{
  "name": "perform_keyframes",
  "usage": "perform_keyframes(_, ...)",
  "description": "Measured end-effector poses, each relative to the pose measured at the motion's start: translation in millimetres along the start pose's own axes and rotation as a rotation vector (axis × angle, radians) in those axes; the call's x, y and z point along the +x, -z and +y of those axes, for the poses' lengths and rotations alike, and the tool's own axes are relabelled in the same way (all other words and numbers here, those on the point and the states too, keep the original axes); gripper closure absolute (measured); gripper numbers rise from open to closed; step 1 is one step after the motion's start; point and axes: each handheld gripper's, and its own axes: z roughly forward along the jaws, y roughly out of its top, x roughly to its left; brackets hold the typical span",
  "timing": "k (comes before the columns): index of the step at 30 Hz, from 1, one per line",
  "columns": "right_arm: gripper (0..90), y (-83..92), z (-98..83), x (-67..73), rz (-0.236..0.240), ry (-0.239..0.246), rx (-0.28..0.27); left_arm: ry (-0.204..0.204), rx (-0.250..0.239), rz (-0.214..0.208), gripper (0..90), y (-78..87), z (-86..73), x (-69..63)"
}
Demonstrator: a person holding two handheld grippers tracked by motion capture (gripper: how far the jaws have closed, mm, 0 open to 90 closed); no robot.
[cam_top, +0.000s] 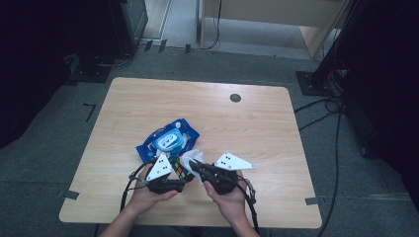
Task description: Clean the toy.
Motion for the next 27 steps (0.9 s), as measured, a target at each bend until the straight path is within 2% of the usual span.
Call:
perform_keyframes(3, 87.8, 4.7, -2.5, -14.7, -0.048, -0.039, 0.000, 0.003, -0.008, 0.009, 34.1, 2.4, 0.6, 2.8)
perform_keyframes(8, 87.8, 14.0, -11.1, -45.9, -0.207, -0.082, 0.014, 0.016, -0.026, 0.014, 34.1, 4.6, 1.7, 5.3)
perform_keyframes(12, 87.2, 18.4, -20.2, -67.7, -0.296, -0.127, 0.033, 0.021, -0.028, 0.014, 34.1, 3.8, 1.2, 6.4)
perform_keyframes(15, 78.9, 19.0, -24.5, -77.2, -0.345, -0.145, 0.047, 0.023, -0.027, 0.016, 34.1, 3.3, 1.3, 6.6)
perform_keyframes(17, 73.1, 19.0, -24.0, -77.4, -0.342, -0.157, 0.037, 0.024, -0.027, 0.020, 34.1, 3.3, 1.1, 7.2)
perform_keyframes(20, 61.1, 18.6, -19.5, -70.5, -0.316, -0.163, 0.012, 0.028, -0.025, 0.025, 34.1, 2.9, 0.3, 8.0)
perform_keyframes(24, 47.0, 15.5, -7.3, -47.8, -0.204, -0.189, -0.026, 0.020, -0.016, 0.036, 34.1, 0.8, -1.1, 7.0)
perform_keyframes(27, 36.5, 7.4, -0.8, -24.9, -0.120, -0.210, -0.023, 0.006, -0.007, 0.045, 34.1, -1.1, -1.0, 4.0)
